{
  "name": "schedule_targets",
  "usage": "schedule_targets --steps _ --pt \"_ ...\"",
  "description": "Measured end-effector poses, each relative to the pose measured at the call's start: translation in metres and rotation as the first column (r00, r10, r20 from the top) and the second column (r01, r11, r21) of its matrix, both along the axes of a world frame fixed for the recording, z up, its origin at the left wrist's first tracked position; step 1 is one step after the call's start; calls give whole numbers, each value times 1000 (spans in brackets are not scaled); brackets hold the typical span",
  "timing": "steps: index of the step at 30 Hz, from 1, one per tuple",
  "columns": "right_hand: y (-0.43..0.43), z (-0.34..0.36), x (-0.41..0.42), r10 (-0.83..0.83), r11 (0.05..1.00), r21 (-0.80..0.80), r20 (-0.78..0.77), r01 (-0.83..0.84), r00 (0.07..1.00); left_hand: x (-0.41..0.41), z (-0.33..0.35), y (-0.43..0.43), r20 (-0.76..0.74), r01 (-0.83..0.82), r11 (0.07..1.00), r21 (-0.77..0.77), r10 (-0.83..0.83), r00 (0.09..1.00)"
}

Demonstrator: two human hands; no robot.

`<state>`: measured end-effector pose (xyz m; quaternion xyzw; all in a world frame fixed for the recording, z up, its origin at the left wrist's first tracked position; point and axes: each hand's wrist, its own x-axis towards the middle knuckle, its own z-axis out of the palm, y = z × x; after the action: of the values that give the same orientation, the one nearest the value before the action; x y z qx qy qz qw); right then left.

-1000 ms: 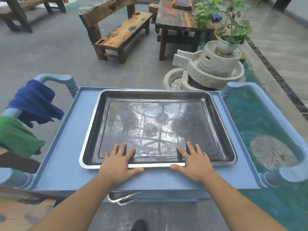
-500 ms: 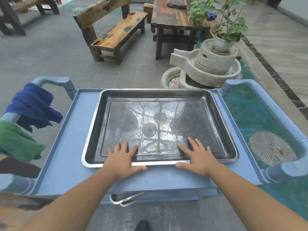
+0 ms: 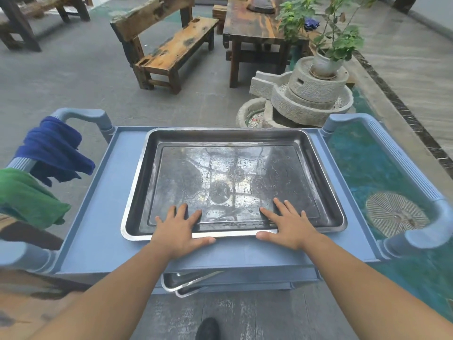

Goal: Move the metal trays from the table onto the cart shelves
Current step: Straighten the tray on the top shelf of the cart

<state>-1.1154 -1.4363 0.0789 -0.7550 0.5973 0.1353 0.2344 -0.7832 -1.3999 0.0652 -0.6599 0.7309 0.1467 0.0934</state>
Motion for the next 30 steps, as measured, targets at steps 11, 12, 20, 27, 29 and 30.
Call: schedule_targets --steps 11,12,20,27,29,30 --pt "39 -2 -6 6 1000 -14 -1 -6 1000 -5 1 42 16 -4 1000 19 4 1000" --pt "42 -2 -5 7 1000 -9 -1 -7 1000 -5 1 45 18 -3 1000 15 2 1000" --pt "64 -1 -6 -1 1000 17 16 1 1000 -6 3 67 30 3 1000 24 -4 1000" --pt "81 -4 -7 -16 1000 1 5 16 1000 -5 2 80 34 22 1000 17 -23 999" --pt "84 -4 -7 -20 1000 -2 0 20 1000 -5 1 80 25 24 999 21 -25 999" --pt "84 -4 -6 -21 1000 -7 -2 21 1000 -4 1 80 28 27 1000 14 -27 999"
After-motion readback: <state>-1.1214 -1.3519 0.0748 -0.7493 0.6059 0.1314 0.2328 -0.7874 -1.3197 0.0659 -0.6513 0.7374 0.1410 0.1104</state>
